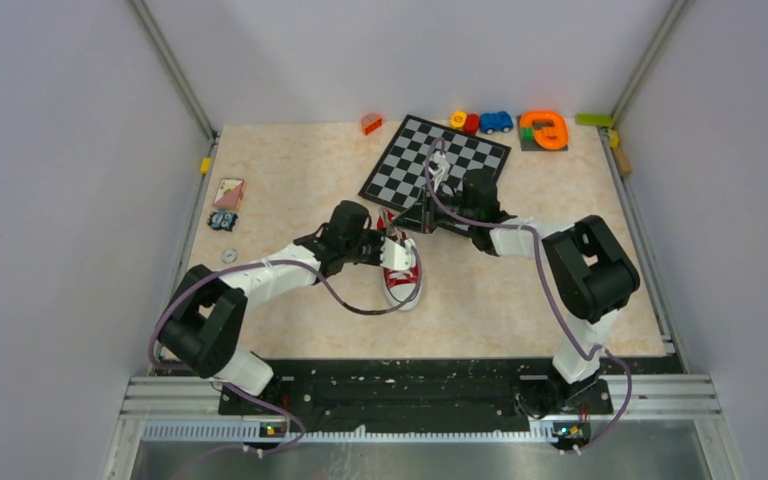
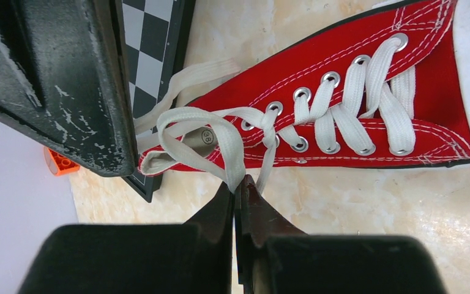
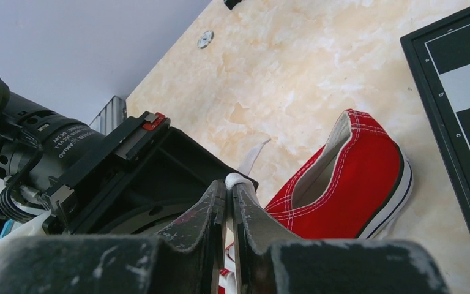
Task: Tie the shoes
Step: Wrap the shoelace around the shoelace.
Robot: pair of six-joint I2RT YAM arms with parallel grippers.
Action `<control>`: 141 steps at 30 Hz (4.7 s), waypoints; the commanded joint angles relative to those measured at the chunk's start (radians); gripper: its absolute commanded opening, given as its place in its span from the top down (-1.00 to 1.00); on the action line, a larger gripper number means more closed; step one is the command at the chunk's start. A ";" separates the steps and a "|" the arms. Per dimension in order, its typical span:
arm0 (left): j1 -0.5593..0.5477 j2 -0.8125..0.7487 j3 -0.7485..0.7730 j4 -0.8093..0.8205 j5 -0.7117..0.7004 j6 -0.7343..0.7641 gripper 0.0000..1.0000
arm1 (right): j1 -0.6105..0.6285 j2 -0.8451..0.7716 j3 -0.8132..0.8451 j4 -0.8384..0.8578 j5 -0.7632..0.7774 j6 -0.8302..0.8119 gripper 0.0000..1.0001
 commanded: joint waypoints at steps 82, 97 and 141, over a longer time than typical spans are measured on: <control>-0.001 0.064 0.114 -0.002 0.021 -0.012 1.00 | 0.022 -0.030 0.062 -0.133 -0.020 -0.119 0.25; -0.003 0.080 0.124 0.010 0.011 -0.026 1.00 | 0.022 -0.020 0.068 -0.136 -0.032 -0.137 0.89; 0.257 -0.077 -0.037 0.502 0.575 -0.890 0.24 | 0.028 -0.043 0.058 -0.156 -0.068 -0.240 1.00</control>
